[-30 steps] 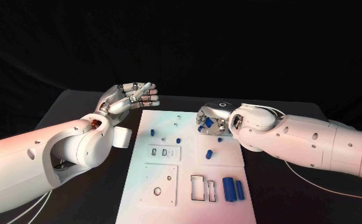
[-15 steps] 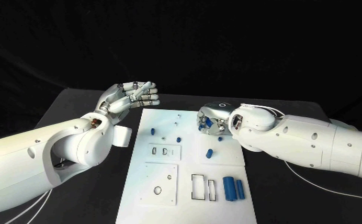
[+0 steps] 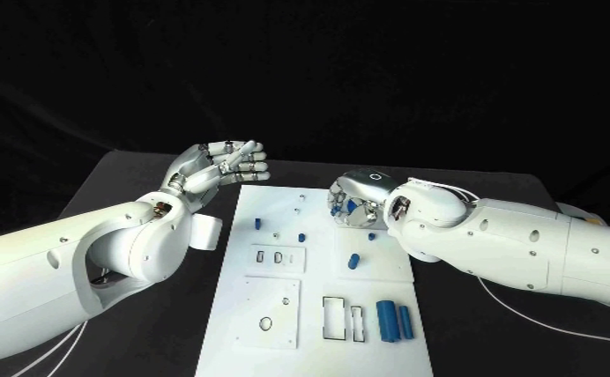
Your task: Assemble the parts on the task board
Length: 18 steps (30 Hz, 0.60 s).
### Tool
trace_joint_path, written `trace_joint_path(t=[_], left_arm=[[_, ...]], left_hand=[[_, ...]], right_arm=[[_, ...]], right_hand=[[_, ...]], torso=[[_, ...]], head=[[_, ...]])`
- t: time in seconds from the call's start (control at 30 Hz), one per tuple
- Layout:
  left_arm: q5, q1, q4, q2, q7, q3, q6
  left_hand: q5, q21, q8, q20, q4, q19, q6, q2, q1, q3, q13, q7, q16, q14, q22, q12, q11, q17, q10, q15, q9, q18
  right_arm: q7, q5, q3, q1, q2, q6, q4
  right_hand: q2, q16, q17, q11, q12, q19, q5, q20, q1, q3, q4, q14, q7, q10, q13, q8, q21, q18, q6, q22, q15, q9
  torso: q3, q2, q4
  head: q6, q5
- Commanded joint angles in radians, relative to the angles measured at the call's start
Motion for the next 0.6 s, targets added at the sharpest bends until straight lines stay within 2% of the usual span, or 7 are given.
trace_joint_path(t=[0.03, 0.13, 0.23, 0.27, 0.33, 0.6], left_arm=[[0.002, 0.002, -0.002, 0.001, 0.0, 0.001, 0.025], [0.002, 0.002, -0.004, 0.001, 0.0, 0.001, 0.026], [0.002, 0.002, -0.005, 0.003, 0.0, 0.001, 0.028], [0.002, 0.002, -0.005, 0.003, 0.0, 0.001, 0.029], [0.002, 0.002, -0.005, 0.004, 0.001, 0.001, 0.029], [0.002, 0.002, -0.005, 0.008, 0.0, 0.001, 0.031]], left_hand=[[-0.005, -0.001, -0.006, -0.001, 0.003, 0.005, -0.005, -0.005, -0.003, 0.003, -0.001, 0.029, -0.004, 0.004, -0.001, -0.005, 0.008, 0.002, -0.002, 0.001, -0.001, 0.014], [-0.005, -0.001, -0.006, 0.0, 0.003, 0.005, -0.006, -0.005, -0.003, 0.003, -0.001, 0.029, -0.004, 0.004, -0.001, -0.005, 0.008, 0.002, -0.002, 0.001, -0.001, 0.014], [-0.005, -0.001, -0.006, 0.0, 0.003, 0.005, -0.006, -0.005, -0.003, 0.003, -0.001, 0.028, -0.004, 0.003, -0.002, -0.006, 0.008, 0.002, -0.002, 0.002, -0.001, 0.014], [-0.005, -0.001, -0.006, 0.0, 0.003, 0.005, -0.006, -0.005, -0.003, 0.003, -0.001, 0.028, -0.004, 0.003, -0.002, -0.006, 0.008, 0.002, -0.002, 0.002, -0.001, 0.014], [-0.005, -0.001, -0.006, 0.0, 0.003, 0.005, -0.006, -0.005, -0.003, 0.003, -0.001, 0.028, -0.004, 0.003, -0.002, -0.006, 0.008, 0.002, -0.002, 0.002, -0.001, 0.014], [-0.005, -0.001, -0.006, 0.0, 0.003, 0.005, -0.006, -0.005, -0.003, 0.003, -0.001, 0.028, -0.004, 0.003, -0.002, -0.006, 0.008, 0.002, -0.002, 0.002, -0.001, 0.014]], right_arm=[[-0.03, 0.007, 0.003, 0.007, 0.011, -0.087, 0.0], [-0.041, 0.038, 0.005, 0.013, 0.033, -0.12, -0.029], [-0.045, 0.061, 0.006, 0.016, 0.059, -0.142, -0.062], [-0.044, 0.065, 0.006, 0.017, 0.067, -0.147, -0.07], [-0.042, 0.074, 0.006, 0.017, 0.089, -0.156, -0.09], [-0.027, 0.084, 0.007, 0.01, 0.159, -0.167, -0.146]], right_hand=[[0.036, 0.006, 0.002, -0.036, 0.001, 0.006, -0.004, -0.002, 0.039, 0.006, -0.001, 0.017, 0.0, 0.046, 0.033, 0.005, 0.007, -0.018, 0.003, 0.003, -0.009, 0.005], [0.035, 0.007, 0.003, -0.037, 0.0, 0.005, -0.005, -0.002, 0.038, 0.008, -0.003, 0.018, 0.0, 0.047, 0.034, 0.006, 0.007, -0.018, 0.002, 0.003, -0.009, 0.007], [0.032, 0.007, -0.001, -0.035, -0.003, 0.003, -0.003, -0.002, 0.036, 0.01, -0.004, 0.017, 0.001, 0.044, 0.035, 0.005, 0.007, -0.018, -0.002, 0.002, -0.009, 0.01], [0.032, 0.008, 0.0, -0.035, -0.004, 0.003, -0.003, -0.002, 0.035, 0.01, -0.004, 0.017, 0.001, 0.043, 0.036, 0.005, 0.007, -0.018, -0.003, 0.003, -0.009, 0.011], [0.032, 0.008, 0.0, -0.034, -0.005, 0.004, -0.003, -0.002, 0.034, 0.01, -0.003, 0.017, 0.001, 0.042, 0.036, 0.005, 0.008, -0.018, -0.004, 0.004, -0.008, 0.012], [0.031, 0.008, 0.0, -0.034, -0.007, 0.003, -0.006, -0.001, 0.03, 0.01, -0.002, 0.017, 0.002, 0.04, 0.036, 0.005, 0.007, -0.018, -0.006, 0.003, -0.008, 0.014]], torso=[[-0.0012, -0.001, -0.0008], [-0.0018, 0.0, -0.0007], [-0.0038, 0.0, 0.0043], [-0.0032, 0.002, 0.0048], [-0.0027, 0.003, 0.0044], [-0.0043, 0.006, 0.0095]], head=[[0.008, -0.001], [0.012, -0.003], [0.015, -0.006], [0.015, -0.006], [0.014, -0.005], [0.012, -0.001]])
